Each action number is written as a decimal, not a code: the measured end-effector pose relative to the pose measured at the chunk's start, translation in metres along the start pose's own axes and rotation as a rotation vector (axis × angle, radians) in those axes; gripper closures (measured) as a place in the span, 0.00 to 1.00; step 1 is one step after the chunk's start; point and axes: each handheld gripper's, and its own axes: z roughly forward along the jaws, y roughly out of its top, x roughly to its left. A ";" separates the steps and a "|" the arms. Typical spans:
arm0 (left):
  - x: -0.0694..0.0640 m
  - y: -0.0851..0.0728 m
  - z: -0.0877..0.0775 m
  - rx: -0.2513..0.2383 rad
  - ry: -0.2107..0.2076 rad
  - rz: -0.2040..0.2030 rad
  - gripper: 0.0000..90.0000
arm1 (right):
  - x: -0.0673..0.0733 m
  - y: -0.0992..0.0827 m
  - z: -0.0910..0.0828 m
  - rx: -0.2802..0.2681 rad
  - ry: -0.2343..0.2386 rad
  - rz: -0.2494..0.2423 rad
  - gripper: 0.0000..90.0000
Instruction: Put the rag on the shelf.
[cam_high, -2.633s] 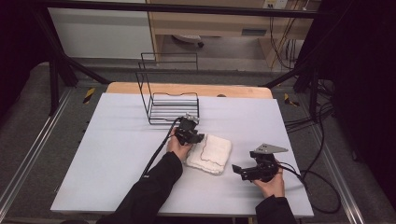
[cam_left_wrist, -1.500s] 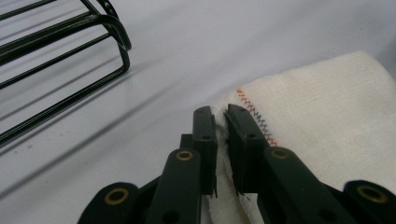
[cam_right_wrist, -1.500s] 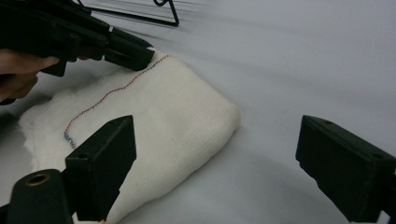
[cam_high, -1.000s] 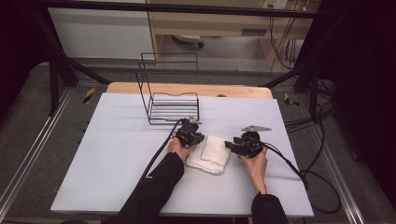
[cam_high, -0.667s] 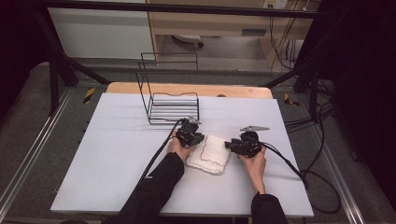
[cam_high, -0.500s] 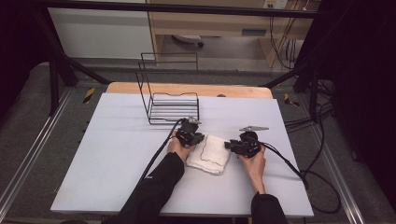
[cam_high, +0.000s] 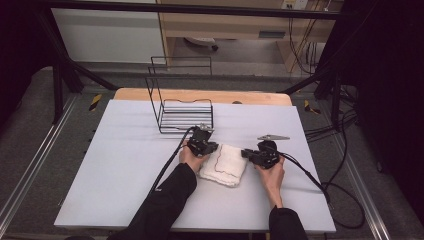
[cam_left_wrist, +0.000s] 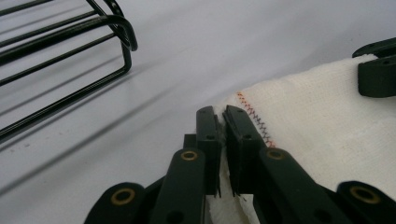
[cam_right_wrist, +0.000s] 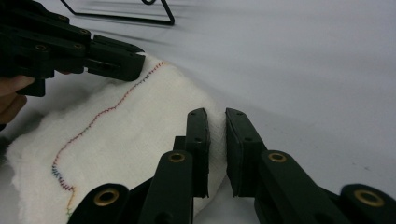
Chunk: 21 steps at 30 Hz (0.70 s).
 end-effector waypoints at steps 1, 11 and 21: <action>0.000 0.000 -0.002 -0.006 -0.001 -0.002 0.94 | 0.001 0.000 -0.001 -0.010 0.004 -0.001 0.90; -0.001 0.001 -0.030 -0.108 -0.027 0.009 0.94 | 0.014 0.006 -0.015 -0.085 0.013 -0.060 0.90; -0.008 -0.004 -0.052 -0.189 -0.039 0.035 0.94 | 0.024 0.008 -0.027 -0.143 0.013 -0.102 0.90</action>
